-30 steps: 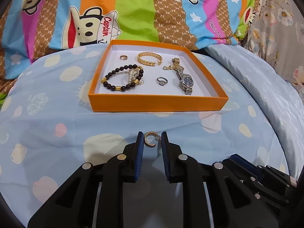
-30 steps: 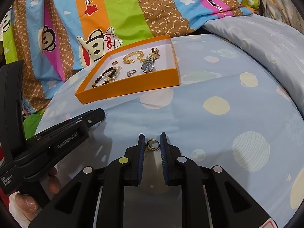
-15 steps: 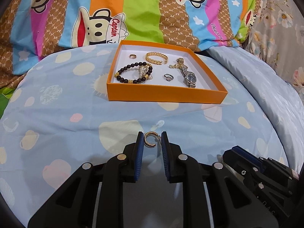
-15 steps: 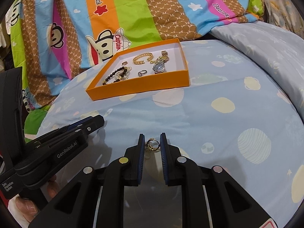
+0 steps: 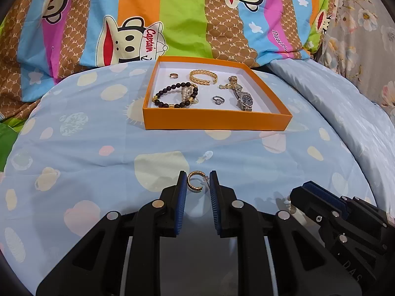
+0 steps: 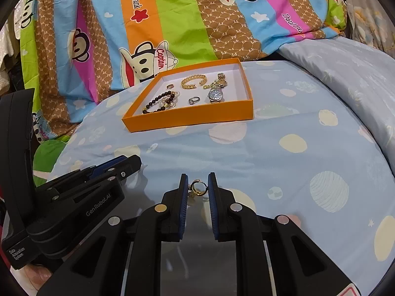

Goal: Organize jewelry
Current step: 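Carry both earrings over the orange box and open both grippers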

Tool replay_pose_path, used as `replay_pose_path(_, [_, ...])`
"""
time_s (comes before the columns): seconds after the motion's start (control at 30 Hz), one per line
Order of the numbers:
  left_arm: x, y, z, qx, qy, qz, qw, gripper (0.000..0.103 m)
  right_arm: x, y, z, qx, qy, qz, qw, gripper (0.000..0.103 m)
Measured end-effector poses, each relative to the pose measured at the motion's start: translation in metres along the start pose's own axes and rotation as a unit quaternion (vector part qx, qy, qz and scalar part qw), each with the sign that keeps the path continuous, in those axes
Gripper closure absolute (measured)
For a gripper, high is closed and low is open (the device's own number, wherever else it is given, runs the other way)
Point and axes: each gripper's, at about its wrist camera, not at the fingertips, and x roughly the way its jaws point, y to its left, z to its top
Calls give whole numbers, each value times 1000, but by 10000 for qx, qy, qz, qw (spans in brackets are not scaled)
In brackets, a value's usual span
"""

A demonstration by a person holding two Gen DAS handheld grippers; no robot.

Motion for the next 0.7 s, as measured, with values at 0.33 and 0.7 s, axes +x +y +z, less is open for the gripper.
replay_pose_path(0.33, [0, 6, 14, -12, -94, 4, 10000, 85, 3, -3, 23, -48, -170, -12, 9998, 88])
replay_pose_path(0.7, [14, 16, 69, 3, -498, 122, 9987, 85, 27, -1, 78, -269, -432, -43, 9987, 88])
